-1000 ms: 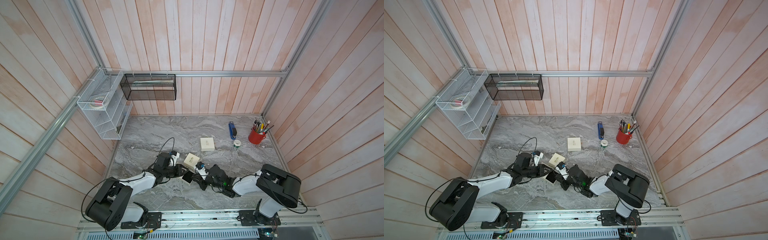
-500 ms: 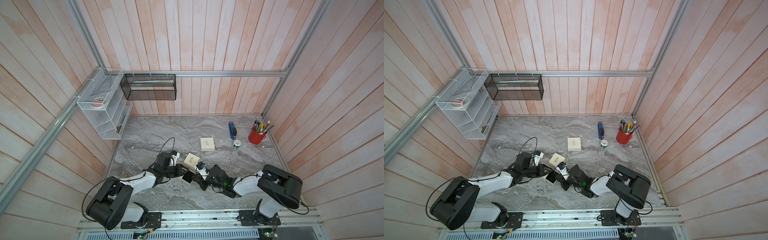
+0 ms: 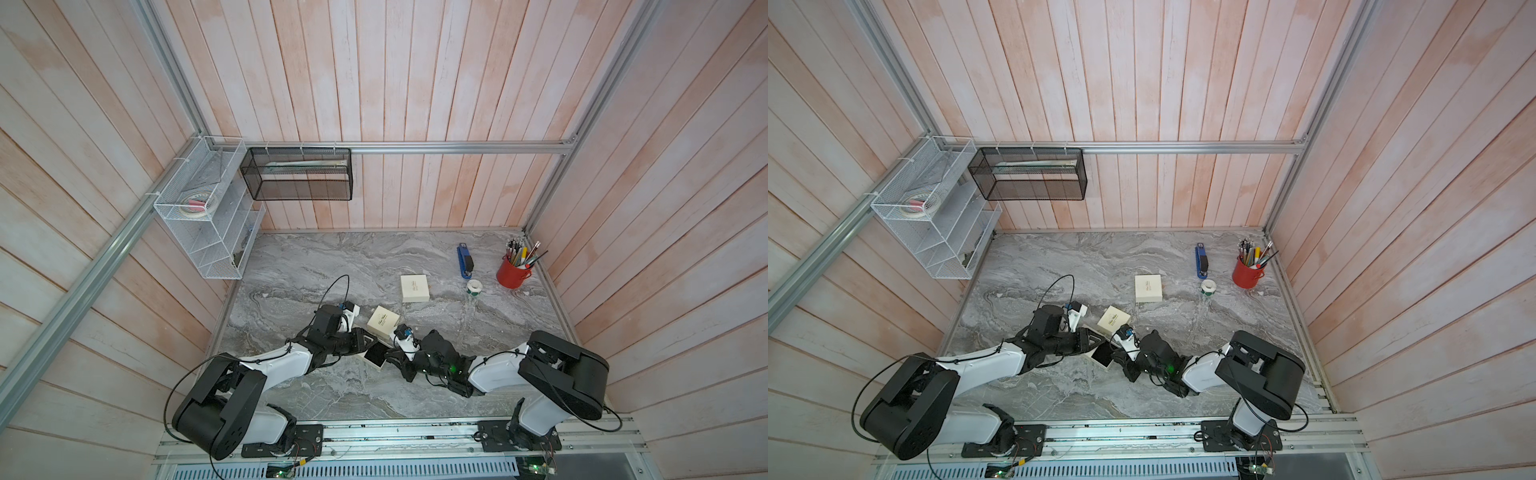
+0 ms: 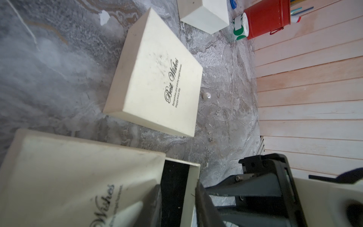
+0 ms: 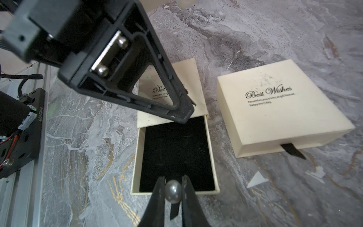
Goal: Place the earrings into the drawer-style jewelry box
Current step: Insert the earring into the inner lining.
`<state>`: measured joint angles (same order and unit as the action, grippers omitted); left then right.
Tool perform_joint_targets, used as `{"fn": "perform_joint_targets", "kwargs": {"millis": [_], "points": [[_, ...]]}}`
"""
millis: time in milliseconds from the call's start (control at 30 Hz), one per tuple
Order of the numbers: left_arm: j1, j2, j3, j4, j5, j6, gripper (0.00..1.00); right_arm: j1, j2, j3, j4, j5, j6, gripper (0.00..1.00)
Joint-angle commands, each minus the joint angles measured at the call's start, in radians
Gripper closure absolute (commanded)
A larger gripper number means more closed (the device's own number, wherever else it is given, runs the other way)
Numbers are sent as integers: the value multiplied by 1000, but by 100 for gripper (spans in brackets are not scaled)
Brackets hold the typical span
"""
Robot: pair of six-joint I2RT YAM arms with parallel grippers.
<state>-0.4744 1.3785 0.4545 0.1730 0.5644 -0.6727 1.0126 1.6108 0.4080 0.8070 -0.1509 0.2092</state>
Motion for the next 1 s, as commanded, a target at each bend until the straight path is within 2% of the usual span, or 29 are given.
{"fn": "perform_joint_targets", "kwargs": {"millis": [0, 433, 767, 967], "points": [[-2, 33, -2, -66, -58, 25, 69, -5, -21, -17, -32, 8, 5, 100], [-3, 28, 5, -70, -57, 29, 69, -5, -42, -7, -53, 10, 13, 100], [12, -129, 6, -75, -115, 16, 69, -28, -96, 89, -167, -8, 29, 100], [28, -150, -21, -95, -104, 30, 69, -32, -61, 161, -221, -41, 20, 100]]}}
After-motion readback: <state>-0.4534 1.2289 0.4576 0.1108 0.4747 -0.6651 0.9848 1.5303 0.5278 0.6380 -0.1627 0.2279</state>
